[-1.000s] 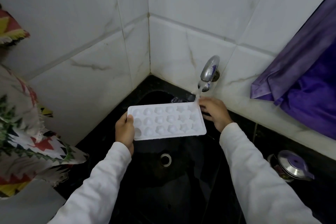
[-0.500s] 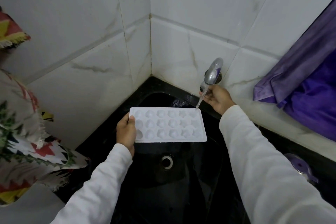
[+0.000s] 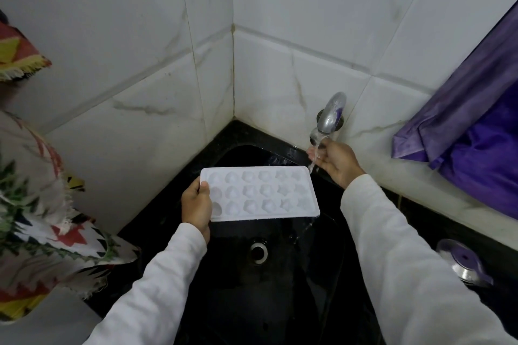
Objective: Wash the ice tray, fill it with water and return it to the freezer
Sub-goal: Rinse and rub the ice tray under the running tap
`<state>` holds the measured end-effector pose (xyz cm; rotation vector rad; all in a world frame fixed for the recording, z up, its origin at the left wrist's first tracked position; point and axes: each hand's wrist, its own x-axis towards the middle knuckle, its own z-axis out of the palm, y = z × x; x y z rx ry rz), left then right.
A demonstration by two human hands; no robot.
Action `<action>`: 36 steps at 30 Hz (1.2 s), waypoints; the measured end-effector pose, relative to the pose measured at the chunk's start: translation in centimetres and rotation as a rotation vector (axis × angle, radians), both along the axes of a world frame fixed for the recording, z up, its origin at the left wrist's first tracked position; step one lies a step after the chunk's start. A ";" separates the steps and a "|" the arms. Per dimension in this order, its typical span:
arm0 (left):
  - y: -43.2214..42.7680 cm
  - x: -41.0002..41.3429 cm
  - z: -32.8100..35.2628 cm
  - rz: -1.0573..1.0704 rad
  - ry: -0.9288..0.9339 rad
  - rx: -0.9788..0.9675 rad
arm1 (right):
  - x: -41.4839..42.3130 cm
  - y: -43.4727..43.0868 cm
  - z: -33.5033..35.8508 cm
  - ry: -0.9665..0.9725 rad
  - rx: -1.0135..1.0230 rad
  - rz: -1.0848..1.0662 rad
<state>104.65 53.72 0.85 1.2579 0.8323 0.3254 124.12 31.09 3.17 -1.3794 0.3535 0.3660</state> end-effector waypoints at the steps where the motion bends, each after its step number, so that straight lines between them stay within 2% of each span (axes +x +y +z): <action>1: 0.0 0.1 0.0 0.008 -0.001 0.002 | -1.0 0.0 -0.1 -0.034 -0.059 0.008; 6: -0.1 0.8 -0.1 0.044 0.009 -0.004 | -7.2 -1.1 -1.2 -0.285 -0.344 0.027; 12: -0.7 1.0 0.4 0.032 0.001 -0.031 | -11.7 -2.9 -1.6 -0.704 -0.787 0.429; 16: -1.2 1.0 0.7 0.029 -0.014 0.006 | -11.7 -3.2 -2.0 -0.641 -0.958 0.565; 21: -1.2 0.9 0.7 0.040 -0.012 0.026 | -10.8 -3.3 -1.0 -0.607 -1.045 0.703; 28: -1.7 1.3 1.0 0.074 -0.050 0.000 | -9.3 -2.1 0.4 -0.648 -1.211 0.707; 36: -1.8 1.5 1.4 0.080 -0.089 -0.051 | -8.1 -2.2 1.1 -0.692 -1.232 0.736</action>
